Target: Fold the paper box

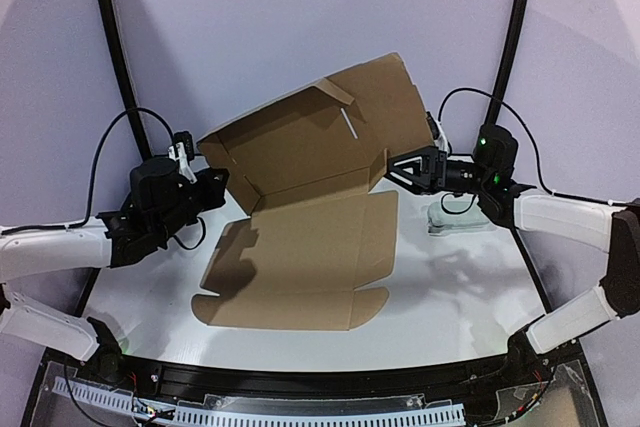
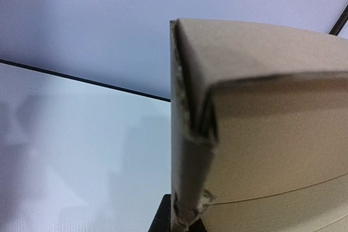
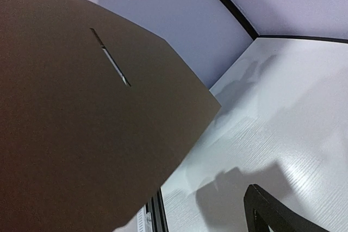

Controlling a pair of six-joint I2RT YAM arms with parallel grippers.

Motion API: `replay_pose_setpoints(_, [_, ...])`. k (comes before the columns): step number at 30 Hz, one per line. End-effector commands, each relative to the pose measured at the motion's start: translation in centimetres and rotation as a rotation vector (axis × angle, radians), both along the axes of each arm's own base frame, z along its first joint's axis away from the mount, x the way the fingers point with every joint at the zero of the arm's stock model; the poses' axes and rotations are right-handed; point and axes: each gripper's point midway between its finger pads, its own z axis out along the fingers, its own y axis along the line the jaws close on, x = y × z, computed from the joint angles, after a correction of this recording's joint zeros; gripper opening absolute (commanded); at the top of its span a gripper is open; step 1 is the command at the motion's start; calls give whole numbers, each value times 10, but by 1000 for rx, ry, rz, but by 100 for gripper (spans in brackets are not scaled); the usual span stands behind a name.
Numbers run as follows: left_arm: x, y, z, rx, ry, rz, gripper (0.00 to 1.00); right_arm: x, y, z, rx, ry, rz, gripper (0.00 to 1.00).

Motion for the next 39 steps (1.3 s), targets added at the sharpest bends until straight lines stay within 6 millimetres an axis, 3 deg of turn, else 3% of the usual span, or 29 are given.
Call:
replay_pose_setpoints(1, [1,-10,17,-33,-32,-42,1,2,10,10,19,-45,20,98])
replay_pose_setpoints(7, [1,-9,30,-184,-46,-31,1,12,24,-15,-40,-24,-56,98])
replay_pose_setpoints(13, [-1,-18,40,-244,-64,-80,1,28,34,-21,-82,-65,-191,98])
replay_pose_setpoints(23, [-3,-39,35,-215,-53,-176,1,47,41,-28,-78,-58,-331,98])
replay_pose_setpoints(31, [-8,-27,45,-198,-95,-149,1,54,38,-69,-244,-24,-396,98])
replay_pose_setpoints(35, [-6,-13,43,-184,-78,-78,1,53,27,-66,-302,-67,-440,98])
replay_pose_setpoints(39, [-4,-3,34,-165,-48,-16,1,49,15,-45,-322,-127,-477,98])
